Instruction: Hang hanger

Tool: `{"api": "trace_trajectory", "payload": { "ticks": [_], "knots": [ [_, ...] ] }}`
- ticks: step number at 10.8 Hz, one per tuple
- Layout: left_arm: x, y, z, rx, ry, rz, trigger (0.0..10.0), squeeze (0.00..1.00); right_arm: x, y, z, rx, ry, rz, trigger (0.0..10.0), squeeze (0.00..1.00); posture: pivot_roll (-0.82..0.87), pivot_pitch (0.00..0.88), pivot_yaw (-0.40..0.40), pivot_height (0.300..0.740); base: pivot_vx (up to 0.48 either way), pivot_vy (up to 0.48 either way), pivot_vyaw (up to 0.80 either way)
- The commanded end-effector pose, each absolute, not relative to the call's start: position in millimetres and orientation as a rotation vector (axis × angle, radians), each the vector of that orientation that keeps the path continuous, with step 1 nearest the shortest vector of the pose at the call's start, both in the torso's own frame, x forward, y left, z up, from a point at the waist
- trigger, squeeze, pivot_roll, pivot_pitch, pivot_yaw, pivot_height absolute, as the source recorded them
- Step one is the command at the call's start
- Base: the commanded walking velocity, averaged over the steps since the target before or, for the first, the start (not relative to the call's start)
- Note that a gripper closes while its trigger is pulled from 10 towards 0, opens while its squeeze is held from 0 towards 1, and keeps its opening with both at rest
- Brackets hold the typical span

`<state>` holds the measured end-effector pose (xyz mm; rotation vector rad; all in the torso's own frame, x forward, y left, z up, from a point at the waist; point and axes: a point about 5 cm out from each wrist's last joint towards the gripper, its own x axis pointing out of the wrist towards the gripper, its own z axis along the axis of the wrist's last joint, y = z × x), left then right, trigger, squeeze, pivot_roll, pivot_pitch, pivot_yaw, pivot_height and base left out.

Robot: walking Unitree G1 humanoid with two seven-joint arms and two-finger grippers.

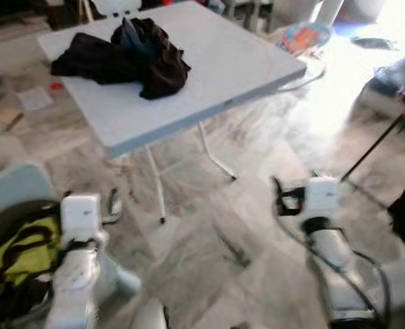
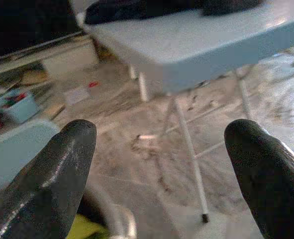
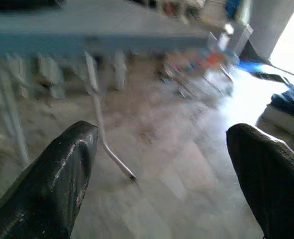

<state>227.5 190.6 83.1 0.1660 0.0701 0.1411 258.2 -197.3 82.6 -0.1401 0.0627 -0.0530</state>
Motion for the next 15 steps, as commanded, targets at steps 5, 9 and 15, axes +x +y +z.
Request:
{"api": "trace_trajectory", "payload": {
  "ticks": [5,9,15],
  "knots": [
    [234,175,91,0.006,0.032,0.025,10.0,0.00,263,-185,81,-0.121,0.095,0.000,10.0,0.00,0.02,0.072,-0.060,0.740,0.000,0.000,0.00],
    [247,174,89,0.000,-0.007,0.018,10.0,0.00,265,-182,87,-0.051,0.054,0.003,10.0,0.00,0.01,0.061,-0.067,0.740,0.000,0.000,0.00],
    [246,165,83,0.082,0.035,-0.043,10.0,0.00,263,-170,80,0.064,0.108,0.062,10.0,0.00,0.01,0.069,-0.064,0.740,0.000,0.000,0.13]
  ]
}}
